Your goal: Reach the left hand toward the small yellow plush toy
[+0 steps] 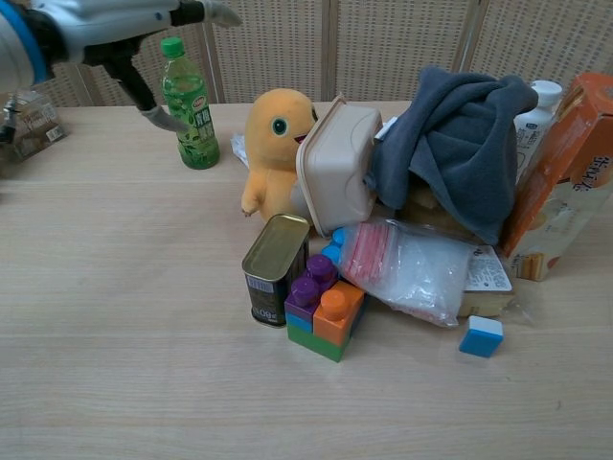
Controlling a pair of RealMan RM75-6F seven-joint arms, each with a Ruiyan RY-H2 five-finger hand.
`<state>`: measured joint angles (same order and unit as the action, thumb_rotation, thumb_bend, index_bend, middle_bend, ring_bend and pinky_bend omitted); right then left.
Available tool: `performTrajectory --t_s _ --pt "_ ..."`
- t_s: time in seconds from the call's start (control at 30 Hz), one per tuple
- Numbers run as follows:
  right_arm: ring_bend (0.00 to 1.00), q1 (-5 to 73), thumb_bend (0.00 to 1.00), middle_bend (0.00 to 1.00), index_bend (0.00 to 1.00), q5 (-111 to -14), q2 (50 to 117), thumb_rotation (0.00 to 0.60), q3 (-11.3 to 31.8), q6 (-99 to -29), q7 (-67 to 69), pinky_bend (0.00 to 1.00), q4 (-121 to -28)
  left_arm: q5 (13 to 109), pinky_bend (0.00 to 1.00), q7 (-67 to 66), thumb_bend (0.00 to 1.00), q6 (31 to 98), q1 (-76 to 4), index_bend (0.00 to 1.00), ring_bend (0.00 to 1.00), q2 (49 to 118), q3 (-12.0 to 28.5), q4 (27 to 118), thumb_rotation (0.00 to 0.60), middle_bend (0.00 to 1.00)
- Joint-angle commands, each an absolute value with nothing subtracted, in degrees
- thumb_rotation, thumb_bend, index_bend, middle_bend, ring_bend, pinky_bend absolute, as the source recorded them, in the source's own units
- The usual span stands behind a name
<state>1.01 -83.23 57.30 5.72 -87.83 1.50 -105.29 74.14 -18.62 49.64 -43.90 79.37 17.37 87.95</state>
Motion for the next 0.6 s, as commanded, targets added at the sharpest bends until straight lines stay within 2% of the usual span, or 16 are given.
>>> performTrajectory --t_s 0.03,0.3,0.6 --pt "0.0 1.0 0.0 0.0 0.0 -82.9 57.1 0.544 5.9 -87.9 2.0 0.0 -105.2 67.3 0.0 -24.9 0.0 45.5 -49.2 0.0 0.0 83.6 18.7 85.7 0.6 0.0" --pt "0.0 0.8 0.0 0.0 0.0 -82.6 56.3 0.548 6.2 -87.9 3.9 0.0 -105.1 60.7 0.0 -31.5 0.0 45.2 -53.9 0.0 0.0 88.3 16.9 84.4 0.6 0.0" --pt "0.0 0.4 0.0 0.0 0.0 -82.2 55.4 0.546 6.7 -88.7 6.0 0.0 -105.1 54.9 0.0 -34.0 0.0 45.7 -58.1 0.0 0.0 94.1 16.0 78.3 0.6 0.0"
